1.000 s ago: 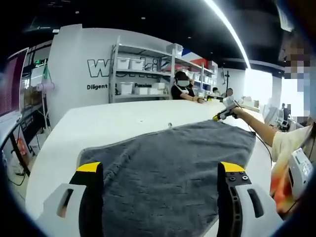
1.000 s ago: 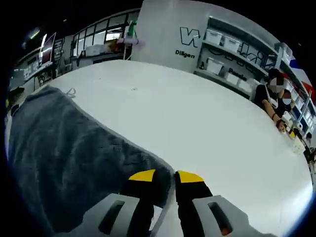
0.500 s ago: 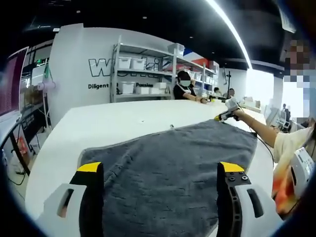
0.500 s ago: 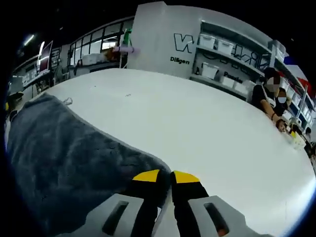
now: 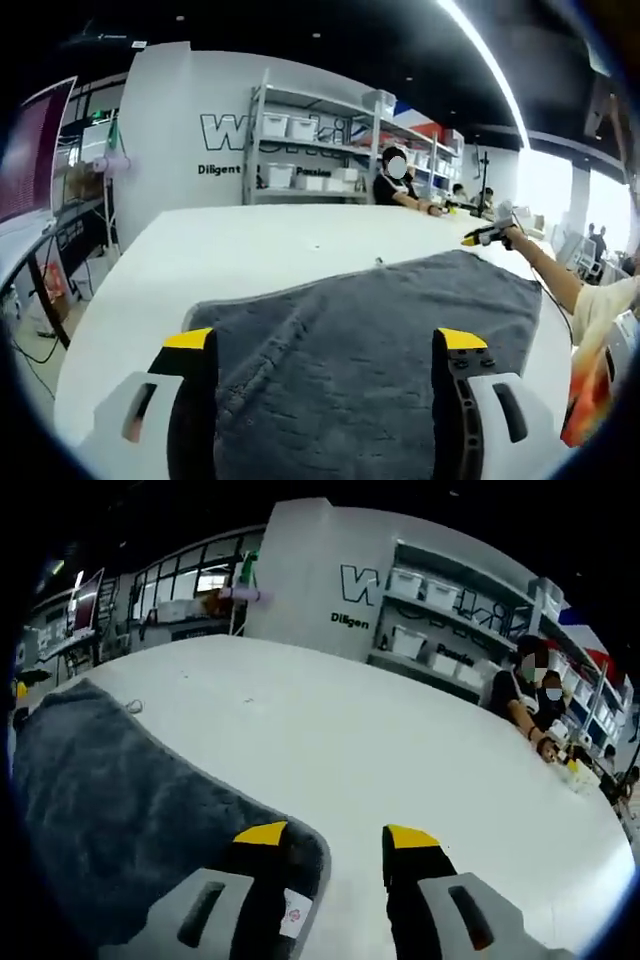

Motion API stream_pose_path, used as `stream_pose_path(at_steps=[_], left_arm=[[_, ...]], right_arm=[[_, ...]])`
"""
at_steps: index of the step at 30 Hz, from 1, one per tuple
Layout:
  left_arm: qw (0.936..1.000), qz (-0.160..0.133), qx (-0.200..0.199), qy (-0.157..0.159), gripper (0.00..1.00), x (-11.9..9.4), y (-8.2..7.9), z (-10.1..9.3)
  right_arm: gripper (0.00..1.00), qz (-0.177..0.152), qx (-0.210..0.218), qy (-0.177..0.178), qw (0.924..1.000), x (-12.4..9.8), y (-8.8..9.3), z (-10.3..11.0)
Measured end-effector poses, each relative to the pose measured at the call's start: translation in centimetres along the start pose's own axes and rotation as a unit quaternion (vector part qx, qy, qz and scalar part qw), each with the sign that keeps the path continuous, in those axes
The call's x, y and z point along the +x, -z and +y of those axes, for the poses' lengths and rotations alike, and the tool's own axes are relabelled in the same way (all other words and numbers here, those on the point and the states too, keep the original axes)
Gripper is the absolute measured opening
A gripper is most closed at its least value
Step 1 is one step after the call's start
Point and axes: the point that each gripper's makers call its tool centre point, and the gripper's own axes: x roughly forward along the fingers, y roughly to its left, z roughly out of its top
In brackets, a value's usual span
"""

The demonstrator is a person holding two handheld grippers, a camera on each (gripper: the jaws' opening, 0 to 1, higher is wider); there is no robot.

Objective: Fold the towel on the table until its edges align and the towel forms a compact rectangular stack.

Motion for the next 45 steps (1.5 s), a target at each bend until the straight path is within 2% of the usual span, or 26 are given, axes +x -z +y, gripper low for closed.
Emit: stream_pose_path(at_steps=[2,6,8,10,14,17,22,28,31,32,35,38,42,44,45], left_arm=[[1.0,0.002,-0.002,-0.005,0.81,0.4,-0.1,0.7],[0.9999,0.001,-0.006,-0.016,0.76,1.0,-0.4,2.0],[0.9998,0.0,-0.011,-0.016,0.73,1.3,-0.4,2.3],[0.9998,0.0,-0.012,-0.015,0.68,1.4,-0.6,2.5],[0.9998,-0.003,-0.01,-0.018,0.59,1.7,-1.0,3.0],[0.9996,-0.003,-0.003,-0.028,0.54,2.0,-1.2,3.6],[0.9988,0.001,0.0,-0.049,0.42,2.7,-1.0,5.0],[0.9972,0.011,-0.002,-0.075,0.29,4.1,-0.7,7.5],[0.9963,0.018,0.001,-0.084,0.28,5.2,-0.8,9.0],[0.996,0.022,0.006,-0.086,0.28,5.5,-0.6,9.2],[0.9912,0.041,0.054,-0.114,0.26,6.6,-0.4,11.1],[0.9888,0.052,0.062,-0.125,0.24,7.6,0.8,11.2],[0.9912,0.066,0.038,-0.109,0.21,8.6,1.9,11.5],[0.991,0.067,0.04,-0.108,0.18,8.6,2.0,11.6],[0.9895,0.074,0.041,-0.118,0.16,8.3,2.5,11.9]], right_arm=[[0.55,0.003,0.001,-0.035,0.9994,-1.3,0.0,1.9],[0.7,0.004,0.003,-0.08,0.9968,-2.8,-0.2,4.4],[0.77,0.002,0.002,-0.094,0.9956,-3.5,-0.4,5.4],[0.81,-0.002,0.001,-0.104,0.9945,-3.8,-0.9,5.6],[0.92,-0.016,-0.013,-0.139,0.99,-5.0,-1.9,7.7],[0.99,-0.012,-0.033,-0.159,0.9866,-5.4,-1.7,8.9],[0.99,-0.001,-0.054,-0.185,0.9813,-5.4,-0.6,11.0],[0.98,-0.001,-0.043,-0.193,0.9804,-5.2,-0.2,10.7],[0.97,-0.006,-0.039,-0.189,0.9812,-5.4,-0.5,10.5],[0.97,-0.008,-0.038,-0.189,0.9812,-5.5,-0.5,10.5],[0.96,-0.011,-0.039,-0.191,0.9808,-5.5,-0.7,10.8],[0.96,-0.01,-0.043,-0.195,0.9798,-5.5,-0.7,11.1],[0.95,-0.008,-0.047,-0.2,0.9787,-5.6,-0.6,11.7],[0.95,-0.011,-0.05,-0.204,0.9777,-5.9,-0.8,11.8],[0.94,-0.02,-0.045,-0.203,0.9779,-6.2,-1.2,11.9]])
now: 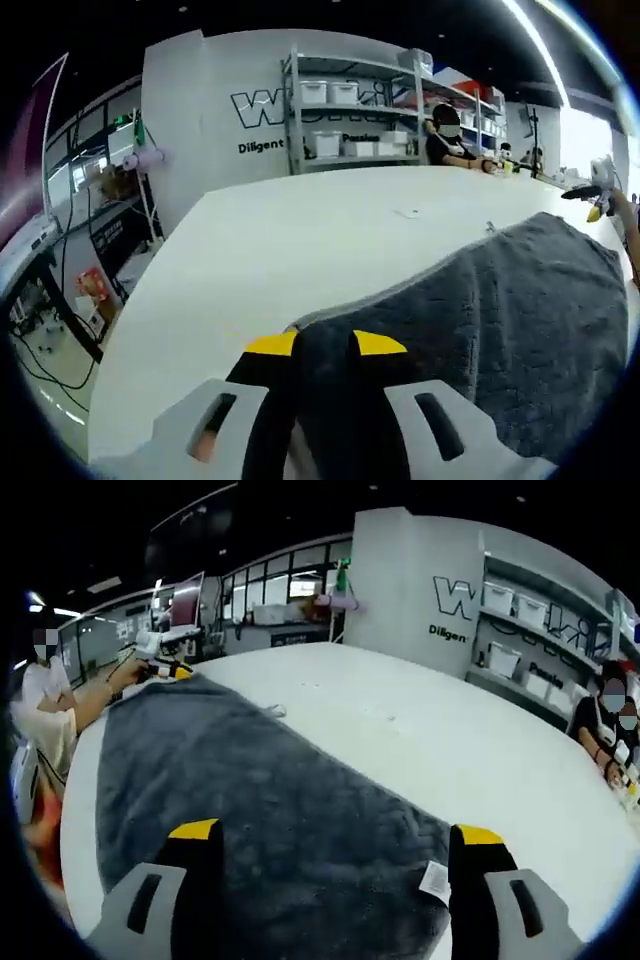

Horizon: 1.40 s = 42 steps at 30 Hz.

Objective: Fold the towel on the table until its edges align and the towel forms a compact rectangular stack.

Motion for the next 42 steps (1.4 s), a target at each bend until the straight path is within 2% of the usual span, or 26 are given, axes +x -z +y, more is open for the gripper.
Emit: stream_pose_path(at_steps=[2,4,6,9,13,15,19,20,24,29,36,42], left_arm=[[0.9999,0.009,0.004,-0.007,0.15,0.4,0.3,0.8],[0.9997,0.021,0.0,-0.009,0.14,0.3,1.4,0.9],[0.9997,0.022,0.0,-0.008,0.11,0.5,1.6,1.0],[0.9998,0.02,0.0,-0.003,0.07,0.6,1.5,0.7],[0.9997,0.02,0.013,-0.006,0.04,0.5,1.7,0.5],[0.9997,0.019,0.011,-0.006,0.02,0.5,1.7,0.6],[0.9999,0.011,0.009,-0.005,0.02,0.9,1.5,1.0],[0.9999,0.009,0.009,-0.007,0.02,1.0,1.5,1.2],[0.9998,0.006,0.013,-0.012,0.02,1.3,1.3,1.5],[0.9998,0.004,0.015,-0.015,0.02,1.4,1.2,1.8],[0.9997,-0.002,-0.012,-0.019,0.02,1.7,1.2,3.0],[0.9996,-0.006,-0.017,-0.022,0.02,1.7,1.2,2.9]], right_arm=[[0.94,-0.005,-0.001,-0.001,1.0,-0.2,-0.2,0.2],[0.93,-0.012,0.004,-0.001,0.9999,-0.3,-0.4,0.1],[0.92,-0.017,0.009,0.001,0.9998,-0.5,-0.4,-0.1],[0.91,-0.025,0.019,0.007,0.9995,-0.6,-0.6,-0.7],[0.91,-0.003,0.013,-0.002,0.9999,0.1,0.3,0.2],[0.91,-0.005,0.005,-0.004,1.0,0.0,0.0,0.7],[0.91,-0.022,0.005,-0.005,0.9997,-0.6,-0.8,0.7],[0.9,-0.029,0.01,0.0,0.9995,-0.7,-0.9,0.1],[0.9,-0.02,0.017,0.003,0.9997,-0.3,-0.2,-0.4],[0.9,0.0,0.019,-0.011,0.9998,0.6,0.8,-0.2],[0.9,-0.009,0.029,-0.011,0.9995,0.0,0.7,-0.7],[0.9,-0.003,0.033,-0.015,0.9993,0.4,1.2,-0.6]])
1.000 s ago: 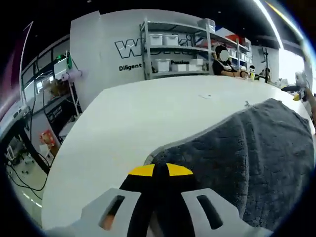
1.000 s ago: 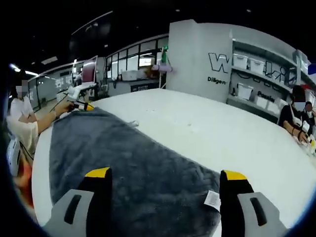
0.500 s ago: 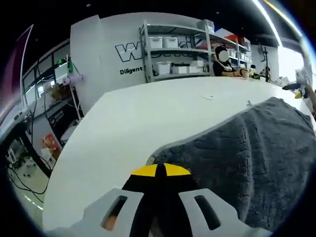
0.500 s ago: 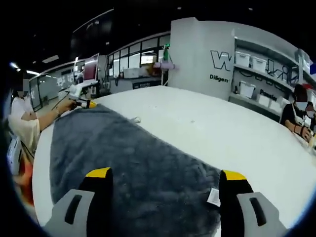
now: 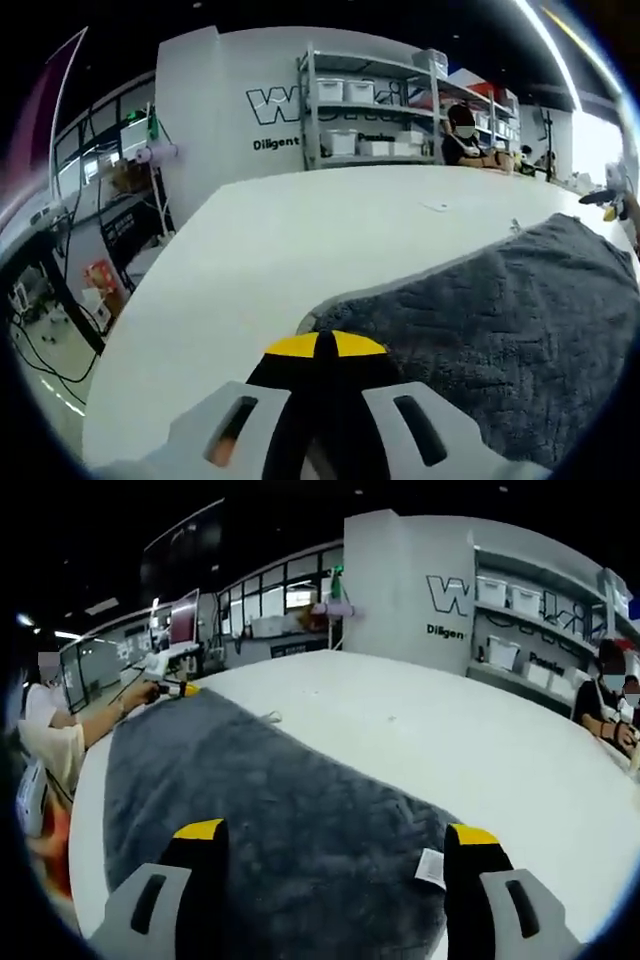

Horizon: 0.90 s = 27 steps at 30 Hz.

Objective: Fold the towel on the table until its edges align and the towel forms a compact rectangular stack.

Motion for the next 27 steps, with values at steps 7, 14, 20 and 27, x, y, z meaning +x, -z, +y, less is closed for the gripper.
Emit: stream_pose_path(at_steps=[7,14,20,27], left_arm=[[0.9999,0.001,-0.014,0.008,0.1,-0.5,-0.1,0.0],[0.9981,-0.039,-0.046,0.011,0.29,-1.0,-2.3,0.9],[0.994,-0.012,-0.084,0.069,0.29,1.4,-2.1,2.1],[0.9973,0.006,-0.042,0.06,0.3,3.4,-2.2,2.4]], right_arm=[[0.9,-0.012,-0.01,0.008,0.9998,-1.0,-0.6,0.0],[0.89,-0.002,0.009,0.02,0.9998,-0.6,0.7,-0.6],[0.89,-0.012,0.023,0.007,0.9996,-0.3,0.4,-0.7],[0.88,-0.015,0.029,0.011,0.9994,-0.3,0.4,-1.6]])
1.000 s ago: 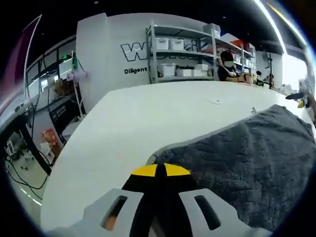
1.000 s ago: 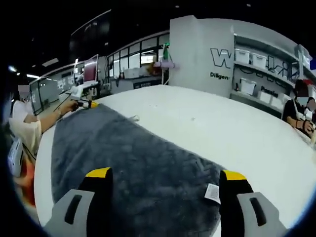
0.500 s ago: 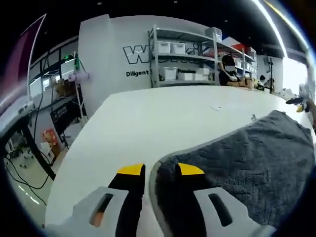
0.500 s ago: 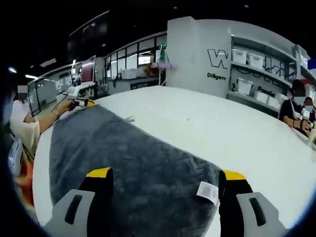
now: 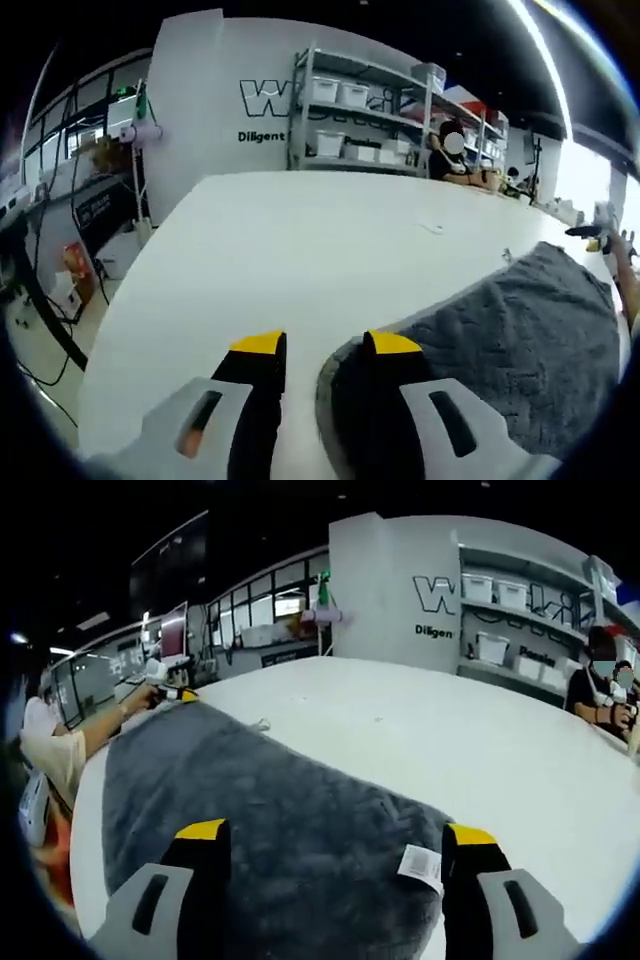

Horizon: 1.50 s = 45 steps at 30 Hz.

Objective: Fold the towel on the table until its edges align and the towel forms a compact rectangular stack.

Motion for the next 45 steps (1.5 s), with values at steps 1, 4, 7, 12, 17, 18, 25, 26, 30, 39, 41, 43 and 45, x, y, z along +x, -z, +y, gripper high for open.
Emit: stream_pose_path(at_steps=[1,4,7,12,17,18,25,26,30,39,41,43,45], left_arm=[[1.0,0.0,0.0,-0.001,0.29,0.2,0.0,0.1],[0.9999,0.012,0.002,0.008,0.26,0.4,0.6,-0.4],[0.9998,0.013,0.01,0.013,0.26,-0.1,1.0,-1.2],[0.9994,0.02,0.02,0.017,0.26,-0.7,1.7,-2.1],[0.9987,0.022,0.042,0.019,0.22,-0.8,1.9,-2.7],[0.9986,0.021,0.043,0.021,0.2,-0.7,1.9,-2.5],[0.997,0.019,0.066,0.036,0.1,-0.9,2.1,-3.5],[0.9967,0.019,0.069,0.037,0.09,-0.8,2.1,-3.4],[0.9955,0.019,0.085,0.036,0.06,-1.1,2.1,-3.6],[0.9965,0.005,0.068,0.049,0.0,-1.2,1.0,-3.0],[0.9968,0.001,0.064,0.048,0.0,-1.3,0.8,-2.9],[0.9973,-0.016,0.048,0.053,0.0,-1.6,0.1,-3.0],[0.9971,-0.027,0.04,0.06,0.0,-2.0,-0.3,-3.3]], right_arm=[[0.88,0.001,0.001,0.001,1.0,0.1,0.1,0.0],[0.87,0.004,0.002,0.0,1.0,0.1,0.1,-0.2],[0.87,0.001,0.003,0.0,1.0,0.1,0.0,-0.5],[0.86,-0.001,0.005,0.002,1.0,0.0,0.0,-0.2],[0.86,0.007,0.006,0.002,1.0,0.4,0.5,0.0],[0.86,0.008,0.006,0.002,0.9999,0.4,0.6,0.1],[0.85,0.009,0.008,0.002,0.9999,0.4,0.8,0.1],[0.85,0.009,0.008,0.002,0.9999,0.4,0.8,0.0],[0.85,0.008,0.008,0.004,0.9999,0.3,0.7,-0.2],[0.84,0.001,0.009,0.007,0.9999,0.0,0.7,0.4],[0.84,0.0,0.009,0.007,0.9999,0.0,0.6,0.2],[0.84,-0.001,0.009,0.008,0.9999,0.0,0.6,0.4],[0.84,-0.002,0.01,0.008,0.9999,-0.1,0.5,0.2]])
